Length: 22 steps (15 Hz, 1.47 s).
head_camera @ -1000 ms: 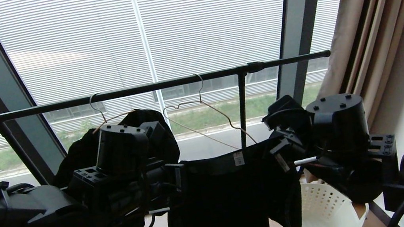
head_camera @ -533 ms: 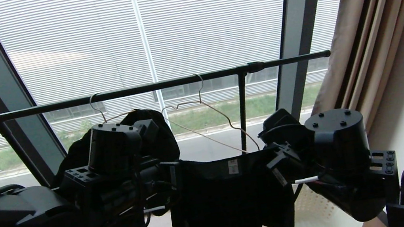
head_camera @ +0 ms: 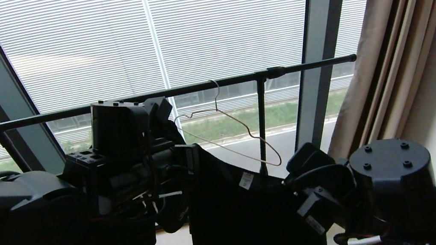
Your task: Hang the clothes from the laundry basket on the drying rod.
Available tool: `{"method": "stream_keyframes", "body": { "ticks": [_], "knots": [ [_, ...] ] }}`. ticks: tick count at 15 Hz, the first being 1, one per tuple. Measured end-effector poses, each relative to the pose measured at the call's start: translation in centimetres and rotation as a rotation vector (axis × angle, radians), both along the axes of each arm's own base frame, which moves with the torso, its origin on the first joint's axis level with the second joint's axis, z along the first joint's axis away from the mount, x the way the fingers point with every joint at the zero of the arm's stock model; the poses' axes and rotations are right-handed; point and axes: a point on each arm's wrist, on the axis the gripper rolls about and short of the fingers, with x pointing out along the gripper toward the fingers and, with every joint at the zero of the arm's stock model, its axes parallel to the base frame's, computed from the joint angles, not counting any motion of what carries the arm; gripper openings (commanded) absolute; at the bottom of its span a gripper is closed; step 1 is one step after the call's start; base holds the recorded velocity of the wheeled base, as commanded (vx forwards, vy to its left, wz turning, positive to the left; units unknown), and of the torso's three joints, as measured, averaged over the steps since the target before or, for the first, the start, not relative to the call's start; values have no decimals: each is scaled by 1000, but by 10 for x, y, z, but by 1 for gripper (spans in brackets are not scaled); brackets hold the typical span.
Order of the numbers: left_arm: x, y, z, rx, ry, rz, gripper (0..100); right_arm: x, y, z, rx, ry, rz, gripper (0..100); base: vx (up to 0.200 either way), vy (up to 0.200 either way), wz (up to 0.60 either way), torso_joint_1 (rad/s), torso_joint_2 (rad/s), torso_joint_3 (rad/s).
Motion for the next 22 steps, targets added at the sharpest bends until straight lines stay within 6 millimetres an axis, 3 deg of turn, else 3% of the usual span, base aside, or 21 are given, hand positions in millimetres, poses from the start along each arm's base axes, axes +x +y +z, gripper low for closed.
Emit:
{"method": "stream_keyframes", "body": {
  "ticks": [4,7,10,12,14,17,19,22],
  "knots": [
    [4,-19,23,-12,-21,-42,0,-31,30,6,27,-9,155,0,0,0,0,0,0,0],
    [1,-34,36,-14,-22,-83,0,-34,57,8,78,-10,195,0,0,0,0,0,0,0],
    [0,-40,38,-17,-25,-98,0,-34,81,11,181,12,193,0,0,0,0,0,0,0],
    [0,-41,37,-15,-24,-97,0,-34,85,10,207,24,186,0,0,0,0,0,0,0],
    [0,-39,32,-6,-11,-94,0,-33,77,9,206,34,164,0,0,0,0,0,0,0],
    [1,-33,28,4,2,-76,0,-25,46,5,177,40,84,0,0,0,0,0,0,0],
    [-2,-25,27,21,6,-68,0,-15,22,3,163,32,-7,0,0,0,0,0,0,0],
    [-12,-13,22,73,37,-71,0,10,1,9,178,8,-124,0,0,0,0,0,0,0]
  ]
}}
